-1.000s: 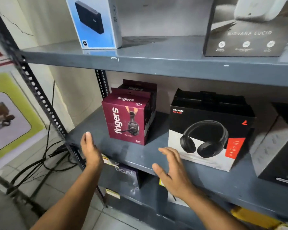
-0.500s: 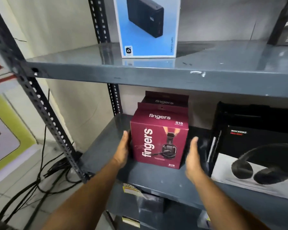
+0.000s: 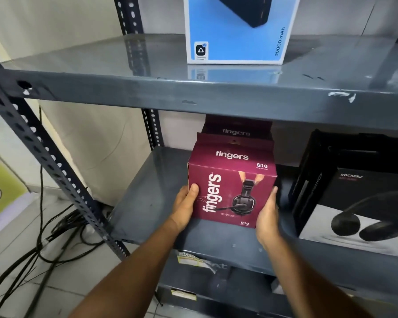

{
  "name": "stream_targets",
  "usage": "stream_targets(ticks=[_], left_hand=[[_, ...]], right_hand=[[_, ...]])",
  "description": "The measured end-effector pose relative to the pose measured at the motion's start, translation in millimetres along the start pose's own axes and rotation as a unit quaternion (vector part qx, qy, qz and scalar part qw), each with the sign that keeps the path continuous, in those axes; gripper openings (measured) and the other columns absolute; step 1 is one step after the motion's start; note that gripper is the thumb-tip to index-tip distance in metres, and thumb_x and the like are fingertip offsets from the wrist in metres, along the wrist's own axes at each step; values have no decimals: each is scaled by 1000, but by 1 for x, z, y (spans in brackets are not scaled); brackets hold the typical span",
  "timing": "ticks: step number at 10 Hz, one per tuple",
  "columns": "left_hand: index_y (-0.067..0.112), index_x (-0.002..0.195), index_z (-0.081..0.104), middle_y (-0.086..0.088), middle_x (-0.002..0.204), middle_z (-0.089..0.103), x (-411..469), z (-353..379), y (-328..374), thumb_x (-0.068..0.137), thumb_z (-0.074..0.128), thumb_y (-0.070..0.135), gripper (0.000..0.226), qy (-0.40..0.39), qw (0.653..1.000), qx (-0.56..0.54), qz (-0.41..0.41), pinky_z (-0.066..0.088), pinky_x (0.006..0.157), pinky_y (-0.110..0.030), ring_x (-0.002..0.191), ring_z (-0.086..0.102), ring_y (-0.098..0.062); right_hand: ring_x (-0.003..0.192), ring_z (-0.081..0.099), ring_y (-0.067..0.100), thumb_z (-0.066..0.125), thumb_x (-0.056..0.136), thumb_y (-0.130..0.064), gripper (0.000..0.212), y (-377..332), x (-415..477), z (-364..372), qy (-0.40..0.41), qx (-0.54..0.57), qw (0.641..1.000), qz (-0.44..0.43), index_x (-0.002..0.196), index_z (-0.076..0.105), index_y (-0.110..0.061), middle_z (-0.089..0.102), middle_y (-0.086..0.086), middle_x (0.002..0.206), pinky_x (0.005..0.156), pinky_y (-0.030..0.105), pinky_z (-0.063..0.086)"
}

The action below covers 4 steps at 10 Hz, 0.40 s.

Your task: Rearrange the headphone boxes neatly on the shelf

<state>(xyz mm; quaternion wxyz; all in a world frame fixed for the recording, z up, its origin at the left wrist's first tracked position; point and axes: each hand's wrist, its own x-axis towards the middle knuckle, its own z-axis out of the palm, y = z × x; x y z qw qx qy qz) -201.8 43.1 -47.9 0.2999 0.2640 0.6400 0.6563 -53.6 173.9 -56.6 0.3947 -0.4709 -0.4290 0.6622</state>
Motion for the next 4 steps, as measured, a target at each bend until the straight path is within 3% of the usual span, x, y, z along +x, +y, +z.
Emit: stream_targets(ticks=[1,2,3,4], left_hand=[[0,127,58,-25,129,62,-1,0,1,50,55,93,121,-2,1000,12,2,47,106,-49,120,62,-37],[4,128,58,-21,129,64,-4,2,3,55,54,90,113,-2,1000,15,1,48,106,-46,118,63,-32],[6,128,57,-20,130,63,-4,2,2,54,58,89,111,-1,1000,10,15,48,105,-44,117,63,-29],[9,138,50,-16,138,59,-7,-9,-6,67,58,76,98,21,998,-8,52,44,109,-47,124,59,-26]], right_hand=[[116,62,29,33,83,-75,69,1,-1,-1,-4,-4,1000,3,125,62,-29,67,6,126,102,53,48],[120,60,27,36,63,-91,94,-2,-1,-1,-20,-8,1000,7,130,59,-28,66,4,130,104,52,46],[125,57,24,38,54,-96,105,1,0,-7,-25,-6,1000,-2,133,56,-28,62,2,135,108,50,42],[132,51,18,37,62,-92,100,16,-2,-17,-55,-34,996,-60,136,52,-27,57,1,142,113,48,37]])
